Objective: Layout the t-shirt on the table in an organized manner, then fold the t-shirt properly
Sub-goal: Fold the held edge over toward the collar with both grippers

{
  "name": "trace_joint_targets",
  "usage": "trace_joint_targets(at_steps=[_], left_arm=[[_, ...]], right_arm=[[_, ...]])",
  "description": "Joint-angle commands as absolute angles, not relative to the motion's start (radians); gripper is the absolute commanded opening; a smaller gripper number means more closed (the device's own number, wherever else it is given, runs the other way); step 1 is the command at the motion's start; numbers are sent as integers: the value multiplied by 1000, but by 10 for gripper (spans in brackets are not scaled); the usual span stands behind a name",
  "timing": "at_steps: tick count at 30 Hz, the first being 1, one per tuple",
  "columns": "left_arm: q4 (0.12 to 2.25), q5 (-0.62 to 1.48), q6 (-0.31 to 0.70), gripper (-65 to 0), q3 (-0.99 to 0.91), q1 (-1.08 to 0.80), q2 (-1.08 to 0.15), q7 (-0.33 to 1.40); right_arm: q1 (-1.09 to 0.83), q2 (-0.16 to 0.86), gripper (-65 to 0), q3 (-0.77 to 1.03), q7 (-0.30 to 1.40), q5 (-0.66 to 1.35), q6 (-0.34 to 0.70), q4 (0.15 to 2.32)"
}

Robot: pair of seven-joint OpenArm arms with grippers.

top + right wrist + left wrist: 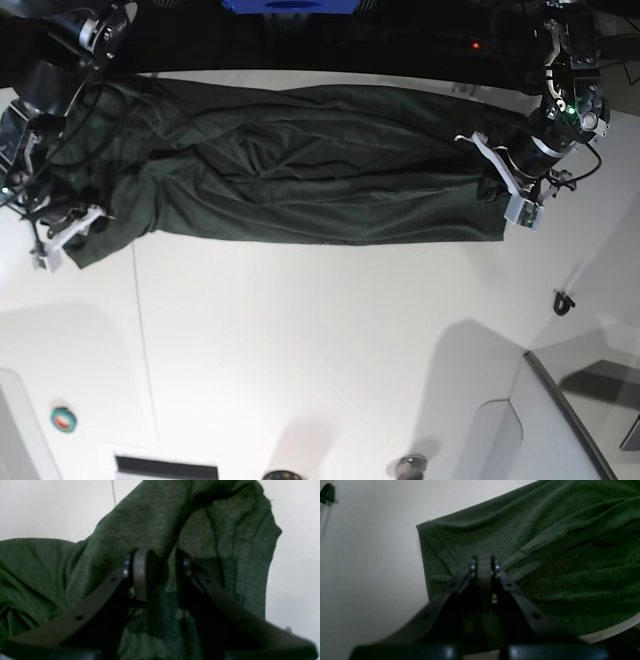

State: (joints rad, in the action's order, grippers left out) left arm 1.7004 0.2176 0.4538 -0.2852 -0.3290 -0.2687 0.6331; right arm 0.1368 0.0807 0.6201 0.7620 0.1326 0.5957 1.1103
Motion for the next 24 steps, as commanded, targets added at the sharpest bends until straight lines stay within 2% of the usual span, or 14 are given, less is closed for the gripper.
trace_joint_targets(at_steps=[1, 4, 5, 14, 20, 24], left_arm=[[1716, 228, 455, -650, -289, -320, -278, 616], [1716, 228, 455, -650, -289, -318, -278, 616], [1716, 228, 455, -650, -289, -318, -278, 616], [1722, 228, 455, -650, -294, -325, -280, 616], [1722, 220, 455, -650, -291, -326, -280, 616], [1724, 222, 455, -650, -294, -326, -280, 616]], right_arm=[[156, 94, -533, 596, 777, 151, 601, 1125], [159, 97, -642, 581, 839, 151, 601, 1135], [159, 97, -650, 581, 845, 151, 601, 1135], [137, 97, -644, 582, 843, 151, 601, 1145], [68, 88, -644, 581, 849, 151, 619, 1330], [44, 88, -644, 582, 911, 151, 619, 1403]])
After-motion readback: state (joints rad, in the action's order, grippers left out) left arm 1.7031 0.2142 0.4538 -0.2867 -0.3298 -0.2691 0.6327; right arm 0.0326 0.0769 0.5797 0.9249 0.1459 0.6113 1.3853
